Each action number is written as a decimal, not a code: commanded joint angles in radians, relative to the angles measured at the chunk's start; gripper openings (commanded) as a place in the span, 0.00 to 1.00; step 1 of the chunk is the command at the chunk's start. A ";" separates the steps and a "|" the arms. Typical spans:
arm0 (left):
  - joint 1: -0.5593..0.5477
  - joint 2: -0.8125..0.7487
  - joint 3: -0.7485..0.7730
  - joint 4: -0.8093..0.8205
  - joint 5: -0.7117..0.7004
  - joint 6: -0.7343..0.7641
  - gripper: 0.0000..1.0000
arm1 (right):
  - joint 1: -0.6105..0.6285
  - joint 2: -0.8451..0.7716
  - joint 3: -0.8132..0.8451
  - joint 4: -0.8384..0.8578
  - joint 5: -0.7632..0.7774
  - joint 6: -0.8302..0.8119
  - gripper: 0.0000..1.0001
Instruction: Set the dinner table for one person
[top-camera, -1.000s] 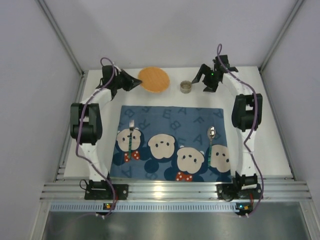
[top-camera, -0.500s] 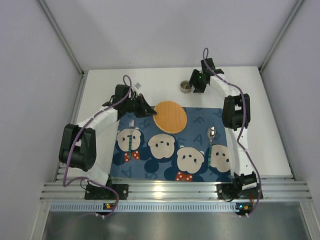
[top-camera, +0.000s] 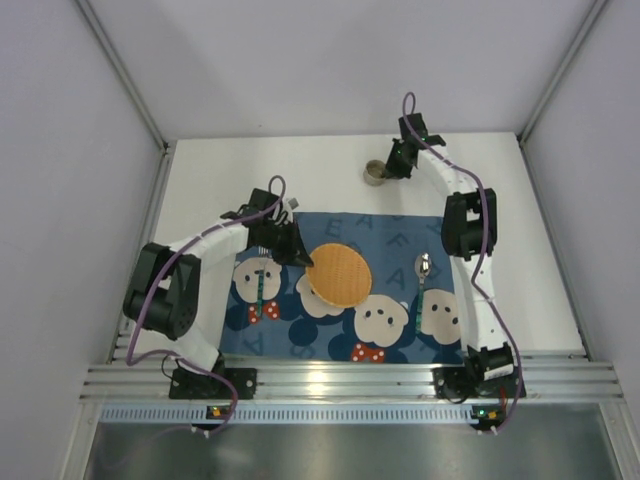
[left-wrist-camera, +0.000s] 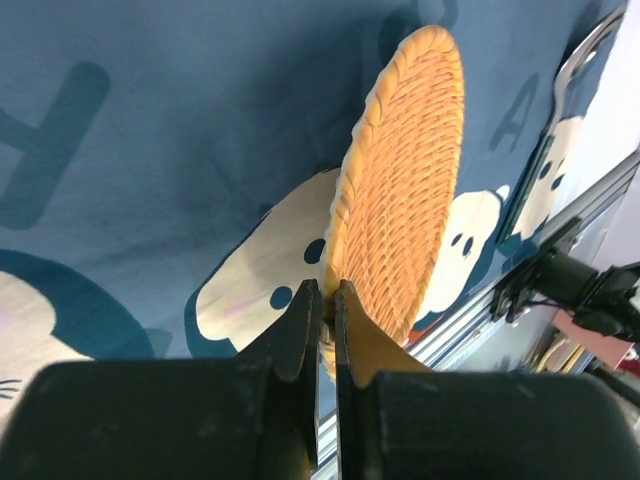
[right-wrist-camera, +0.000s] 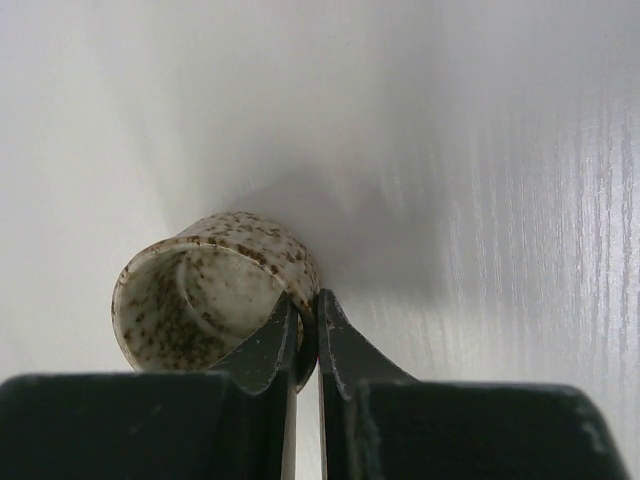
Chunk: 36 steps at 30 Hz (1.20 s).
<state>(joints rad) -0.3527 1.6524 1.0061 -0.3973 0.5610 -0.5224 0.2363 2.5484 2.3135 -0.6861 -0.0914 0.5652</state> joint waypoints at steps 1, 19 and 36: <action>-0.026 0.040 0.015 -0.075 0.022 0.068 0.00 | 0.015 0.019 0.040 -0.026 0.021 -0.027 0.00; -0.046 0.237 0.095 -0.276 -0.139 0.114 0.38 | 0.035 -0.629 -0.627 0.039 0.044 -0.086 0.00; -0.046 0.181 0.117 -0.325 -0.217 0.087 0.46 | 0.041 -0.706 -1.034 0.152 0.082 -0.128 0.00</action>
<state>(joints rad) -0.4030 1.8606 1.1378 -0.6682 0.4660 -0.4454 0.2665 1.8362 1.2762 -0.6277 -0.0185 0.4572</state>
